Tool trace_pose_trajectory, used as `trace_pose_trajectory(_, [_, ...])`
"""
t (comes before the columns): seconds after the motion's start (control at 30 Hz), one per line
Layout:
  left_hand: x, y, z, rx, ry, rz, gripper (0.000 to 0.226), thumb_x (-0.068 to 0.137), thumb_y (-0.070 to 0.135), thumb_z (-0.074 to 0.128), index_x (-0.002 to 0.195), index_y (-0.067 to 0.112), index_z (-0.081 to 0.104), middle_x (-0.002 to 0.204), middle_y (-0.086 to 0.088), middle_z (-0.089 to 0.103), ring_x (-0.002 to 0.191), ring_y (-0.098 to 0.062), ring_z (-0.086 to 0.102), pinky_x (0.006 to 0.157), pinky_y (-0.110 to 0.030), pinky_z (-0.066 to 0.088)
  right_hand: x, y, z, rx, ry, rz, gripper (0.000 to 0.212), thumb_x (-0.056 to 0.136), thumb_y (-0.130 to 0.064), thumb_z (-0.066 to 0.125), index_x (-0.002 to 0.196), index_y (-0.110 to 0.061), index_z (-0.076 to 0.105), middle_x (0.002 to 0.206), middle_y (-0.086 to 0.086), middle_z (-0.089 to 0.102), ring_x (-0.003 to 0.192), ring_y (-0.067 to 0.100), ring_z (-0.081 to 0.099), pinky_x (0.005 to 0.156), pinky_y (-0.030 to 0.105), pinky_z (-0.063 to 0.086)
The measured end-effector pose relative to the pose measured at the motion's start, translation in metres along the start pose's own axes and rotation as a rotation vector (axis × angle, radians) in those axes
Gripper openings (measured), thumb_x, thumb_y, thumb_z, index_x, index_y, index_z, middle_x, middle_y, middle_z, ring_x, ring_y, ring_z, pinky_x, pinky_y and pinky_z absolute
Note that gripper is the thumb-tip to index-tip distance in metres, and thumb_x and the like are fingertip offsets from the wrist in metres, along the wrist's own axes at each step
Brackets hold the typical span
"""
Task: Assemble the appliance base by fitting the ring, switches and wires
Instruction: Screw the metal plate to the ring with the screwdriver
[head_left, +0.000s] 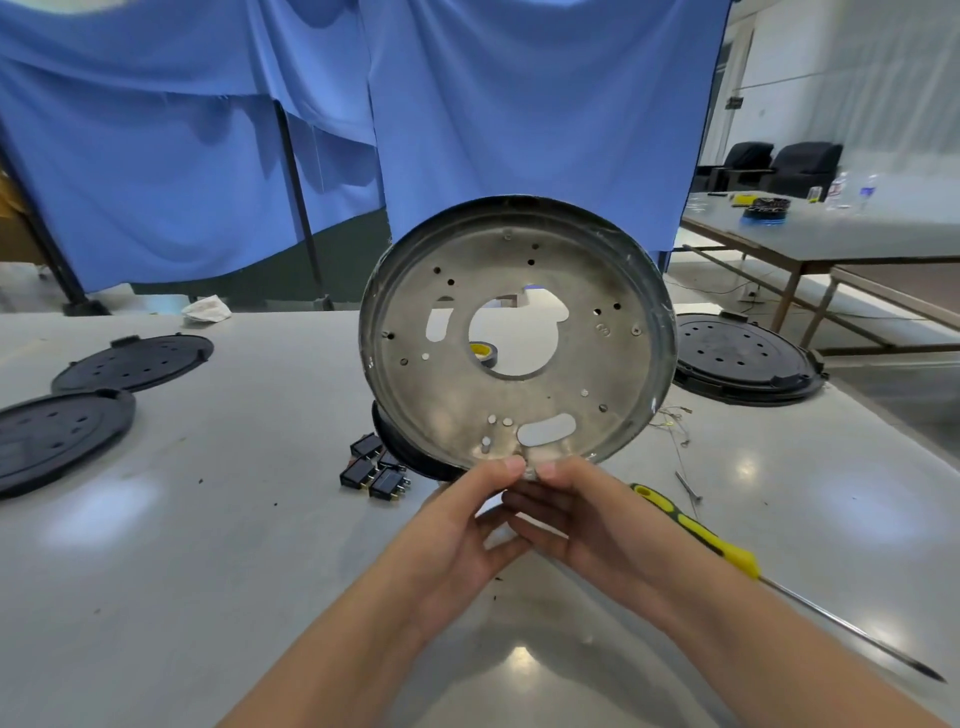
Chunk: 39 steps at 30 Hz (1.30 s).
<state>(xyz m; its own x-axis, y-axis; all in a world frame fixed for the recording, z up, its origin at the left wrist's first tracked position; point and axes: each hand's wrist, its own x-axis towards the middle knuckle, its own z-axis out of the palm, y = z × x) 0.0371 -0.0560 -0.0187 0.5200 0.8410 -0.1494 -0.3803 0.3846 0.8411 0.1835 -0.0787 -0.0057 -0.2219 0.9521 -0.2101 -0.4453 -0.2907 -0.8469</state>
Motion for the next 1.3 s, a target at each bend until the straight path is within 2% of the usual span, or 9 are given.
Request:
trace_pose_trajectory(0.13, [0.001, 0.001, 0.001, -0.030, 0.044, -0.013, 0.015, 0.065, 0.024, 0.075, 0.080, 0.020, 0.076, 0.093, 0.001, 0.070, 0.085, -0.009, 0.066, 0.090, -0.033, 0.050, 0.003, 0.002, -0.003, -0.015, -0.011, 0.035, 0.027, 0.059, -0.020, 0.073, 0.084, -0.010, 0.075, 0.099, 0.011, 0.066, 0.093, 0.016, 0.063, 0.093, 0.032, 0.050])
trace_pose_trajectory(0.37, [0.001, -0.003, -0.003, -0.044, -0.005, -0.034, 0.028, 0.068, 0.014, 0.074, 0.095, 0.009, 0.074, 0.105, -0.008, 0.069, 0.102, -0.013, 0.063, 0.100, -0.037, 0.046, 0.005, -0.004, -0.012, -0.078, -0.006, 0.068, 0.013, 0.074, -0.015, 0.070, 0.084, -0.010, 0.076, 0.103, 0.013, 0.069, 0.099, 0.019, 0.066, 0.090, 0.031, 0.054])
trace_pose_trajectory(0.5, [0.000, 0.000, -0.005, -0.022, -0.055, -0.025, 0.038, 0.064, 0.017, 0.077, 0.100, 0.007, 0.073, 0.114, -0.010, 0.069, 0.112, -0.016, 0.063, 0.104, -0.040, 0.046, 0.003, -0.007, -0.014, -0.214, -0.038, 0.010, 0.034, 0.059, -0.032, 0.078, 0.089, -0.015, 0.077, 0.110, 0.007, 0.072, 0.108, 0.017, 0.066, 0.089, 0.030, 0.053])
trace_pose_trajectory(0.77, [-0.001, 0.010, -0.002, -0.206, -0.037, -0.029, 0.057, 0.071, 0.007, 0.065, 0.123, -0.014, 0.054, 0.132, -0.025, 0.056, 0.125, -0.032, 0.054, 0.106, -0.038, 0.044, -0.006, -0.022, -0.020, -0.735, -0.109, -0.099, 0.033, 0.063, -0.060, 0.072, 0.093, -0.045, 0.073, 0.107, -0.018, 0.071, 0.103, -0.002, 0.064, 0.084, 0.016, 0.051])
trace_pose_trajectory(0.87, [0.002, 0.013, -0.005, -0.178, 0.140, -0.020, 0.044, 0.062, -0.009, 0.072, 0.106, -0.006, 0.066, 0.117, -0.021, 0.066, 0.107, -0.027, 0.065, 0.096, -0.035, 0.051, -0.007, -0.037, -0.038, -0.993, 0.029, -0.086, 0.038, 0.066, -0.048, 0.081, 0.099, -0.033, 0.070, 0.098, -0.019, 0.072, 0.088, -0.005, 0.066, 0.074, 0.012, 0.051])
trace_pose_trajectory(0.97, [0.002, 0.017, -0.011, -0.144, 0.266, 0.018, 0.056, 0.057, 0.001, 0.070, 0.113, -0.004, 0.063, 0.113, -0.020, 0.066, 0.096, -0.024, 0.066, 0.086, -0.032, 0.054, -0.006, -0.054, -0.058, -1.136, 0.230, -0.204, 0.007, 0.079, -0.023, 0.076, 0.082, -0.028, 0.073, 0.077, -0.011, 0.072, 0.058, -0.002, 0.062, 0.058, 0.010, 0.048])
trace_pose_trajectory(1.03, [0.001, 0.020, -0.014, -0.131, 0.299, 0.024, 0.053, 0.057, 0.003, 0.070, 0.109, -0.003, 0.063, 0.110, -0.019, 0.064, 0.095, -0.023, 0.064, 0.085, -0.032, 0.055, -0.004, -0.060, -0.074, -1.160, 0.391, -0.302, 0.010, 0.080, -0.018, 0.074, 0.075, -0.027, 0.073, 0.074, -0.008, 0.071, 0.052, -0.003, 0.057, 0.052, 0.006, 0.043])
trace_pose_trajectory(1.17, [0.000, 0.020, -0.013, -0.162, 0.296, 0.004, 0.047, 0.058, 0.002, 0.070, 0.104, -0.002, 0.065, 0.105, -0.019, 0.065, 0.090, -0.023, 0.065, 0.084, -0.033, 0.055, 0.003, -0.063, -0.105, -1.240, 0.710, -0.375, 0.004, 0.083, -0.019, 0.068, 0.082, -0.023, 0.071, 0.082, -0.007, 0.069, 0.070, 0.005, 0.058, 0.060, 0.020, 0.040])
trace_pose_trajectory(1.3, [-0.002, 0.020, -0.008, -0.231, 0.267, -0.023, 0.064, 0.062, -0.001, 0.068, 0.124, -0.012, 0.055, 0.125, -0.026, 0.060, 0.112, -0.031, 0.060, 0.087, -0.039, 0.054, 0.007, -0.059, -0.133, -1.188, 0.878, -0.173, 0.025, 0.092, -0.041, 0.055, 0.097, -0.018, 0.063, 0.090, 0.000, 0.061, 0.088, 0.022, 0.055, 0.073, 0.032, 0.041])
